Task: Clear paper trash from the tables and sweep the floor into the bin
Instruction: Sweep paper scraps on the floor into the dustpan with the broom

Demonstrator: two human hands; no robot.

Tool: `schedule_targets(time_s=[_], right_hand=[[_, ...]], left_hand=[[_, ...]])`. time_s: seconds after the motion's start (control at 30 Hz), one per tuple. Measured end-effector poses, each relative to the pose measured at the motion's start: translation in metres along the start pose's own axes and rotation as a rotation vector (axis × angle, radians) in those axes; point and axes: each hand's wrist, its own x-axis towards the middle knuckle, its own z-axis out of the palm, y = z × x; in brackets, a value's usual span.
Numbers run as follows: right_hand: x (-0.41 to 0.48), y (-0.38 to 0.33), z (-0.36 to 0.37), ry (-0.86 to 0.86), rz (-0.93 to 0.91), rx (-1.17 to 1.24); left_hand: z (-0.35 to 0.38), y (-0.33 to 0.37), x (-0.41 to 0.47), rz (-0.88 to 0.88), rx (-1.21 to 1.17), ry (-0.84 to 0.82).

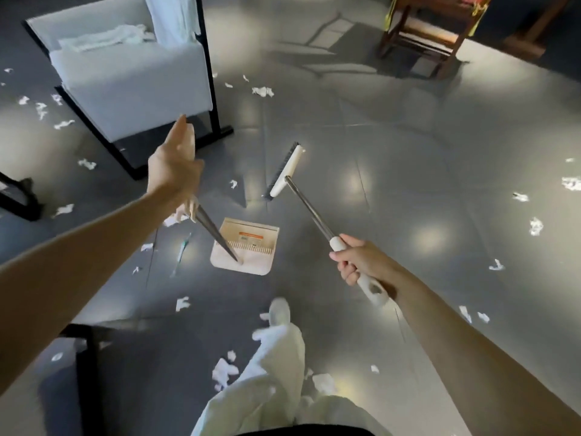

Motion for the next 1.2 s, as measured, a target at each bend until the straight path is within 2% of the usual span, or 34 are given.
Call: schedule_targets(time_s=[0.27, 0.37, 0.53, 0.7, 0.83, 0.97, 1.1, 1.2], right_hand=[[0.211, -0.203, -0.031, 0.008, 0.010, -0.035], [0.272, -0.282, -0.039, -0.002, 0.008, -0.058], [0.374, -0.423, -0.050, -0.025, -0.027, -0.046], [0.508, -0.586, -0.067, -0.098, -0.051, -0.143], [0.598, -0.725, -0.070, -0.184, -0.038, -0.240], [0.686, -0.847, -0.046, -0.201, -0.021, -0.275], [0.788, -0.953, -0.012, -0.246, -0.030, -0.369], [0.869, -1.017, 0.016, -0.265, -0.024, -0.363]], left_hand=[[0.116, 0.061, 0.254, 0.030, 0.015, -0.120], [0.148, 0.104, 0.343, 0.083, 0.050, -0.185], [0.213, 0.163, 0.504, 0.105, 0.025, -0.202], [0.284, 0.181, 0.679, 0.018, -0.066, -0.129], [0.312, 0.205, 0.810, 0.003, -0.062, -0.075], [0.325, 0.230, 0.925, -0.032, -0.117, -0.027], [0.335, 0.225, 1.051, -0.121, -0.262, 0.050], [0.336, 0.225, 1.142, -0.091, -0.159, 0.057]])
